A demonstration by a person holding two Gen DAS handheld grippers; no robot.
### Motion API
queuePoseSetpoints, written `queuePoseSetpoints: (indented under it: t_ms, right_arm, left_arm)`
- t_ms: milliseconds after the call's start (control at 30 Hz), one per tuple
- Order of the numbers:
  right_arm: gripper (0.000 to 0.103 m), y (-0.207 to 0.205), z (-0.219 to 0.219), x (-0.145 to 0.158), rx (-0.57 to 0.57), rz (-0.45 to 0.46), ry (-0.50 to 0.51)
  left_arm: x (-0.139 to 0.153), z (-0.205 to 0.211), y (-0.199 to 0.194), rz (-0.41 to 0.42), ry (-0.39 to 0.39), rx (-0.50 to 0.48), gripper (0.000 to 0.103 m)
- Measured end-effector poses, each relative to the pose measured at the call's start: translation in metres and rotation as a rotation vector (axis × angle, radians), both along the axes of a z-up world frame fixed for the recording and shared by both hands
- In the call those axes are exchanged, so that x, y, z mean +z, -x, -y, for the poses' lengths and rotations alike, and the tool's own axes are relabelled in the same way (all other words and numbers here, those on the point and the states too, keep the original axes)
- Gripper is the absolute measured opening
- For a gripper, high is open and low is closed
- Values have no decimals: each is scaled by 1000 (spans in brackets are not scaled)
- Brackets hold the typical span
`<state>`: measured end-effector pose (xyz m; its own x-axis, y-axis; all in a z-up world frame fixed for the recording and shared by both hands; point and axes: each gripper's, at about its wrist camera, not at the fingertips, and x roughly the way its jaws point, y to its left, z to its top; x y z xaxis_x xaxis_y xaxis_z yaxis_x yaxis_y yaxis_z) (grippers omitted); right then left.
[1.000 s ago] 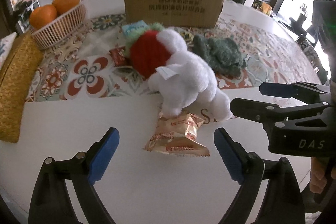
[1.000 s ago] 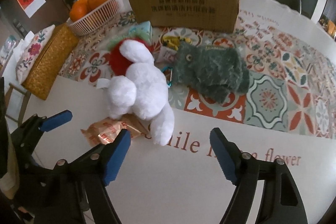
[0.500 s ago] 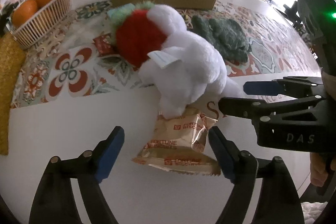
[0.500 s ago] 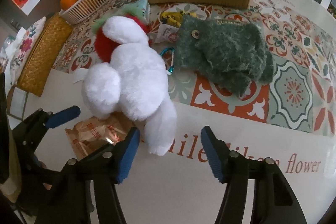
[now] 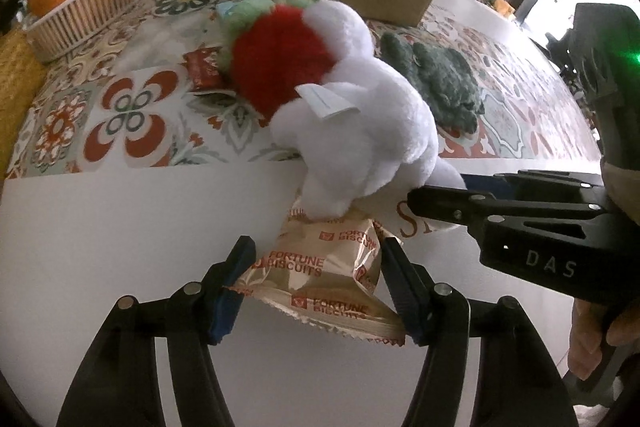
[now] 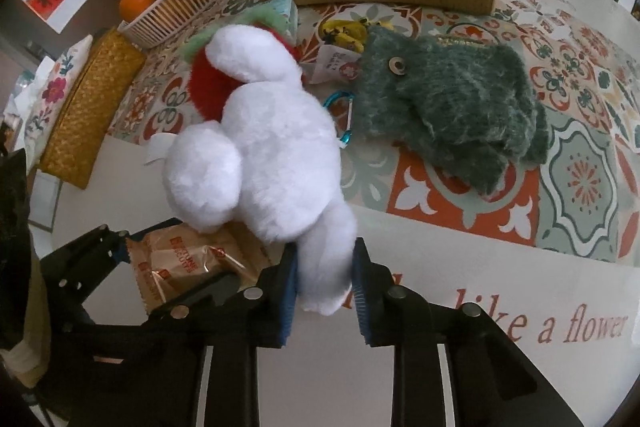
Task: Organize soft objects
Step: 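Close the left tool on the biscuit packet while the right tool grips the bunny, then carry the biscuit packet and bunny in both tools over the cardboard box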
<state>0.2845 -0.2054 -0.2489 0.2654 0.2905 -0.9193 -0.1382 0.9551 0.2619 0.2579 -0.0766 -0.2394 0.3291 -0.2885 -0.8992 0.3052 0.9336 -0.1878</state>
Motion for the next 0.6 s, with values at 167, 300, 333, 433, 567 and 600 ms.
queuePoseSetpoints:
  t_ms: [167, 300, 333, 433, 567, 600]
  right_arm:
    - [23, 8, 0, 12, 3, 35, -6]
    - [22, 18, 1, 29, 6, 74, -22]
    - [22, 19, 1, 32, 3, 83, -26]
    - [21, 24, 3, 45, -1, 112, -40]
    - [20, 28, 2, 61, 2, 158, -46]
    - [20, 28, 4, 65, 1, 168, -48]
  left_arm:
    - [10, -3, 9, 31, -24, 37, 63]
    - [25, -4, 20, 77, -46, 63, 63]
    - [28, -4, 21, 89, -46, 68, 63]
    - [43, -7, 26, 124, -33, 90, 63]
    - [60, -7, 28, 165, -25, 100, 63]
    - [64, -7, 28, 177, -26, 103, 63]
